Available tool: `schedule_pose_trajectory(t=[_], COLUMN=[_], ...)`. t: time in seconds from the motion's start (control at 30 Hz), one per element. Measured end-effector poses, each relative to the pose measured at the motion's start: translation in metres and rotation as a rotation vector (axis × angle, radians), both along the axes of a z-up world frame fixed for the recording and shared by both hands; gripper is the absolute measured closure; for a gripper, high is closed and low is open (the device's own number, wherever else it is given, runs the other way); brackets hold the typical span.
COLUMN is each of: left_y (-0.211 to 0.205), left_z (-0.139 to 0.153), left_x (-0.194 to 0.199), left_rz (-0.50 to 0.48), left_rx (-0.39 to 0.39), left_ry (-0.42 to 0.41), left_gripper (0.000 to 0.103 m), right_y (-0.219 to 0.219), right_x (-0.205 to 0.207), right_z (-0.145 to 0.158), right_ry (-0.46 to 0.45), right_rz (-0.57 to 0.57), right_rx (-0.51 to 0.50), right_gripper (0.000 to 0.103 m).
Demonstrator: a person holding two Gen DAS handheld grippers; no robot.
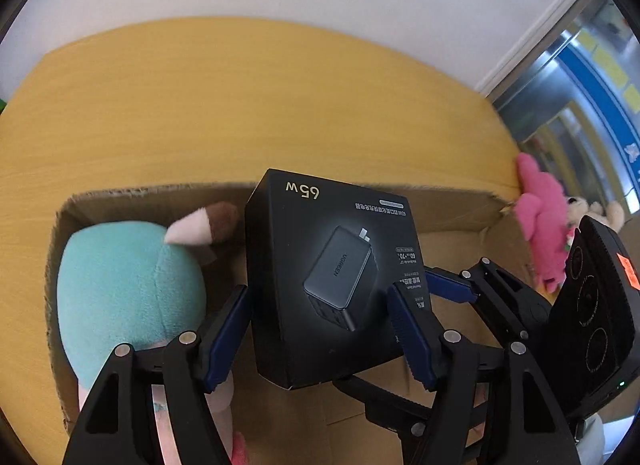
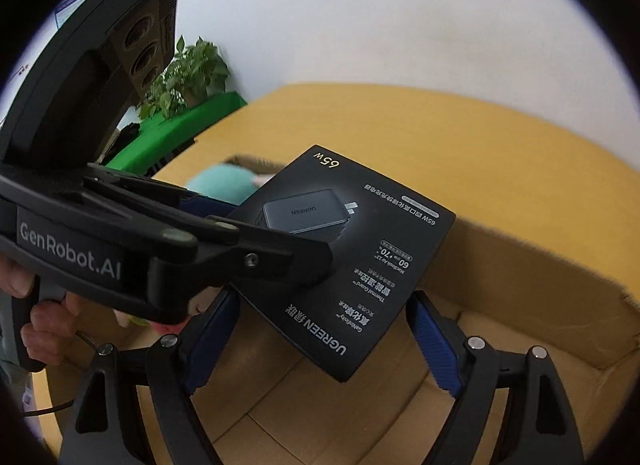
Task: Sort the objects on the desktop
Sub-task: 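Lift the charger box with the left gripper and lower it into the box, then release the charger box beside the pig plush and withdraw the left gripper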
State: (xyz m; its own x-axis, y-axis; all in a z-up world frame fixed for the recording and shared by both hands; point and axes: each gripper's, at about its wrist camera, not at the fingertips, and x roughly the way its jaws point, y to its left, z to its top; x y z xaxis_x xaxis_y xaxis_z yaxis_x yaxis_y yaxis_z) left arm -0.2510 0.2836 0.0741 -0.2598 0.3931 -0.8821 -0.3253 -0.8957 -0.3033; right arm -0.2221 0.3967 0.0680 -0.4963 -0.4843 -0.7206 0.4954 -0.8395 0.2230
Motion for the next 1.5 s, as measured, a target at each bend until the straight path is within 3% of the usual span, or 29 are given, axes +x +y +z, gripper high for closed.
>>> schedule_pose_trajectory(t=[0.2, 0.37, 0.53, 0.67, 0.8, 0.87, 0.9, 0.93, 0.97, 1.07, 1.17, 1.3, 1.5], left_y=[0.025, 0.044, 0.033, 0.008, -0.029, -0.049, -0.056, -0.061, -0.068, -0.081, -0.078, -0.072, -0.061], left_z=[-0.011, -0.017, -0.005, 0.041, 0.115, 0.147, 0.16, 0.167, 0.176, 0.185, 0.174, 0.155, 0.13], left_x=[-0.003, -0.003, -0.001, 0.017, 0.074, 0.111, 0.135, 0.153, 0.183, 0.237, 0.292, 0.354, 0.392], left_rz=[-0.006, -0.011, -0.003, 0.021, 0.044, 0.074, 0.083, 0.089, 0.106, 0.109, 0.115, 0.102, 0.103], left_rx=[-0.169, -0.301, -0.218, -0.111, -0.028, -0.047, -0.063, -0.075, -0.097, -0.123, -0.073, -0.007, 0.002], left_ry=[-0.008, 0.003, -0.003, 0.091, 0.315, 0.439, 0.512, 0.565, 0.648, 0.763, 0.805, 0.823, 0.805], left_gripper=[0.036, 0.035, 0.034, 0.034, 0.031, 0.022, 0.011, 0.0, 0.0, 0.0, 0.0, 0.0, 0.0], right_y=[-0.003, -0.008, -0.005, 0.003, -0.002, -0.001, 0.001, 0.003, 0.003, -0.002, 0.01, 0.006, -0.003], right_x=[-0.008, -0.004, 0.0, 0.009, 0.042, 0.077, 0.101, 0.119, 0.14, 0.192, 0.231, 0.281, 0.338], right_z=[-0.025, -0.029, -0.029, -0.014, 0.031, 0.059, 0.073, 0.083, 0.093, 0.111, 0.113, 0.099, 0.091], right_ry=[-0.108, -0.149, -0.165, -0.169, -0.07, 0.014, 0.066, 0.106, 0.151, 0.216, 0.22, 0.228, 0.276], right_rz=[0.001, 0.024, -0.007, -0.05, -0.084, -0.105, -0.124, -0.14, -0.164, -0.242, -0.319, -0.382, -0.429], right_rx=[-0.021, -0.01, 0.028, 0.043, 0.112, 0.157, 0.175, 0.182, 0.182, 0.124, 0.055, 0.084, 0.115], right_gripper=[0.018, 0.025, 0.025, 0.025, 0.025, 0.024, 0.023, 0.022, 0.021, 0.018, 0.018, 0.018, 0.018])
